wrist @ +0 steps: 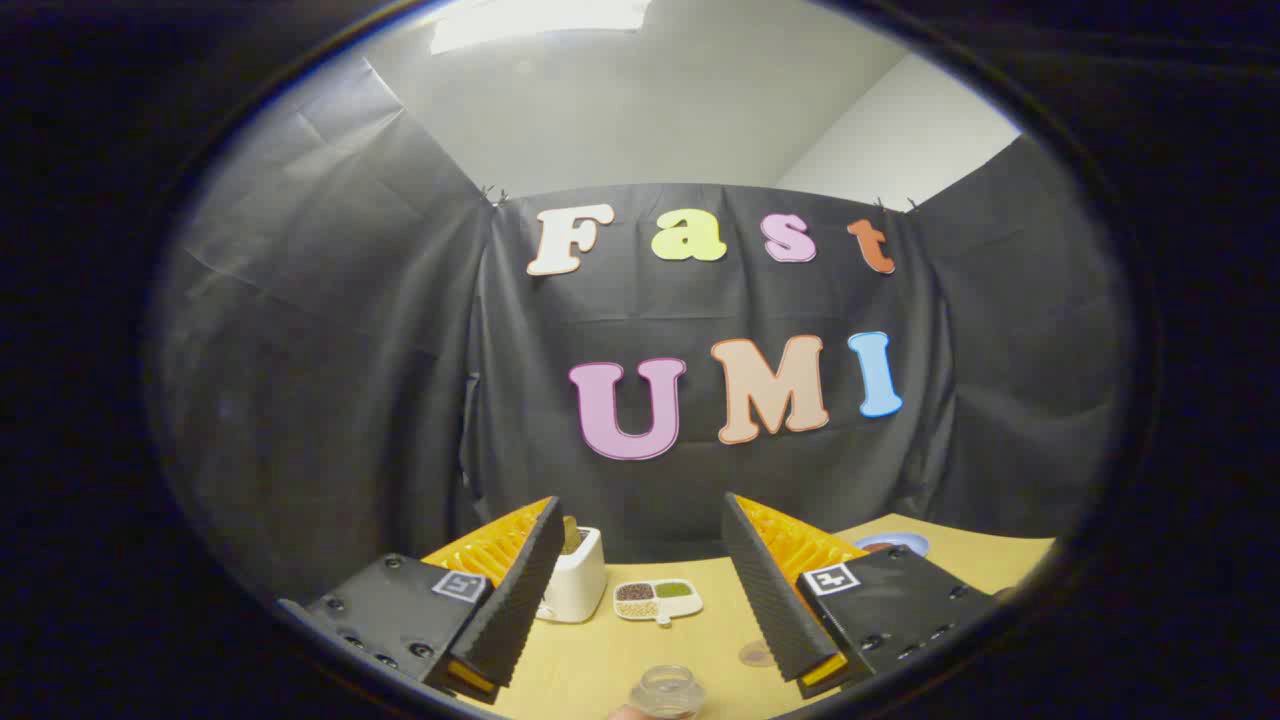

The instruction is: Take the bottle from table, then pour the juice into the cup, finally place the bottle on the coaster

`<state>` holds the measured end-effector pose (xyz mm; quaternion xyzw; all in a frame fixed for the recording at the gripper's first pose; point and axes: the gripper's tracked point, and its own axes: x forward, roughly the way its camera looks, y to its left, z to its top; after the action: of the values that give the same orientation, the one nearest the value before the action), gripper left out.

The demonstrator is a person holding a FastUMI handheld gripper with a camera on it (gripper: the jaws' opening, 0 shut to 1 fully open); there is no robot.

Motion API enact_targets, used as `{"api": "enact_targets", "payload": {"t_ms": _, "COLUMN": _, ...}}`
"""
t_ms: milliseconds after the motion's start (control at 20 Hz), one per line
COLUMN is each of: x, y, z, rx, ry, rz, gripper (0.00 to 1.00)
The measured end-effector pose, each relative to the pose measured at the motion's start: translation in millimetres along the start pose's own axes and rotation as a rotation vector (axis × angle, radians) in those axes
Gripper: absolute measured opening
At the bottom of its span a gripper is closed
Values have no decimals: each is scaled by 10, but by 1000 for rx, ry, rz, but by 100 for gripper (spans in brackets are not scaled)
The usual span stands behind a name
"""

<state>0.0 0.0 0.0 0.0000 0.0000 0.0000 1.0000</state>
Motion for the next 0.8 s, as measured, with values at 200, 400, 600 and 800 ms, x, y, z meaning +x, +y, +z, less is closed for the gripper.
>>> {"api": "enact_targets", "payload": {"t_ms": 200, "x": 114, "y": 103, "z": -152, "rx": 54, "ry": 5, "rz": 34, "gripper": 98}}
{"api": "enact_targets", "payload": {"t_ms": 400, "x": 121, "y": -25, "z": -365, "rx": -14, "ry": 59, "rz": -13, "gripper": 98}}
{"api": "enact_targets", "payload": {"t_ms": 600, "x": 144, "y": 67, "z": -556, "rx": -110, "ry": 107, "rz": -4, "gripper": 98}}
{"api": "enact_targets", "payload": {"t_ms": 800, "x": 100, "y": 226, "z": -639, "rx": -115, "ry": 120, "rz": 31, "gripper": 99}}
